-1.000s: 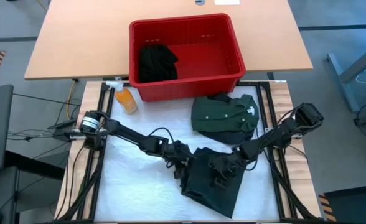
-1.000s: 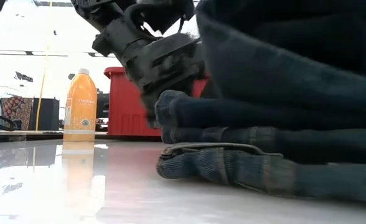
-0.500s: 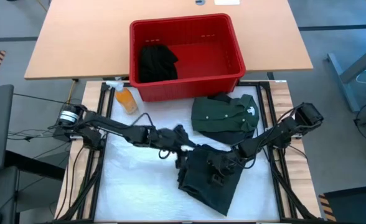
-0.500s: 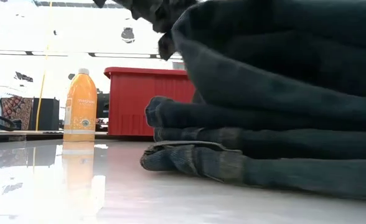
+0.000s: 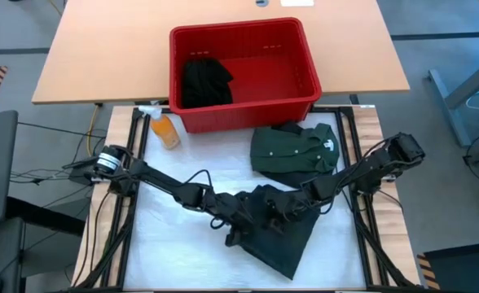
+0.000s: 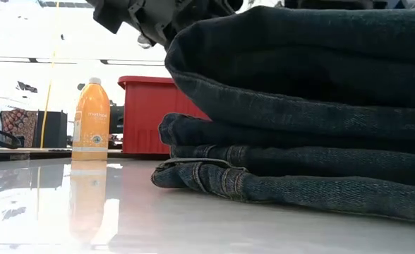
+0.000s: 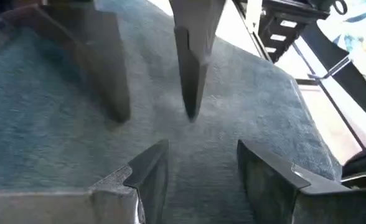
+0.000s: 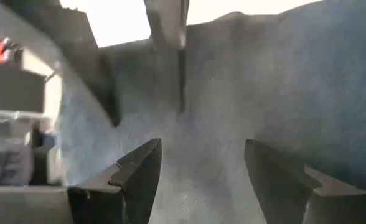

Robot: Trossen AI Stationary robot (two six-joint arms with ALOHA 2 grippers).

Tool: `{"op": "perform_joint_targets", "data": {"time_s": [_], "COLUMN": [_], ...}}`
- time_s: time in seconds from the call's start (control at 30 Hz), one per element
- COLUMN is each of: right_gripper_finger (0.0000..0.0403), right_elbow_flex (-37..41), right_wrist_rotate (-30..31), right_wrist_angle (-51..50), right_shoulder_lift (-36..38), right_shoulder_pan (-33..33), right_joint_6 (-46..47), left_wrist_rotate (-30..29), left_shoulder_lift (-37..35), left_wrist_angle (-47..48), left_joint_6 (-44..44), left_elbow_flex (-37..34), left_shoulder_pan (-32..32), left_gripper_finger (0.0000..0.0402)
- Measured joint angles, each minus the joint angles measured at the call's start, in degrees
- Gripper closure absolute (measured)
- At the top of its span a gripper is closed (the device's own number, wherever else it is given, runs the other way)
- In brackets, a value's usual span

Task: Fold Laundry from Bin
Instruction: Fold the blue pants from the bin

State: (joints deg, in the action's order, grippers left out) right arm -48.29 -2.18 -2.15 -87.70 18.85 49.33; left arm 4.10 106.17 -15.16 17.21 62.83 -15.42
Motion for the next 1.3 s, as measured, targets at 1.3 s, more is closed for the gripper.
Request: {"op": "perform_joint_targets", "data": {"time_s": [1.3], "right_gripper_finger": [0.0143], "right_elbow_flex": [0.07], "right_wrist_rotate": [22.52], "right_wrist_angle": [-9.75], "right_shoulder_lift": [10.55], "right_shoulder_pan": [2.7], "right_joint_6": [23.43], "left_wrist_rotate": [-26.44], "left_shoulder_lift": [-2.31], "left_wrist_angle": [28.66], "left_joint_6": [-1.19], "left_elbow_flex": [0.06], "left_shoulder_pan": [-3.1], "left_gripper_finger": [0.0223]}}
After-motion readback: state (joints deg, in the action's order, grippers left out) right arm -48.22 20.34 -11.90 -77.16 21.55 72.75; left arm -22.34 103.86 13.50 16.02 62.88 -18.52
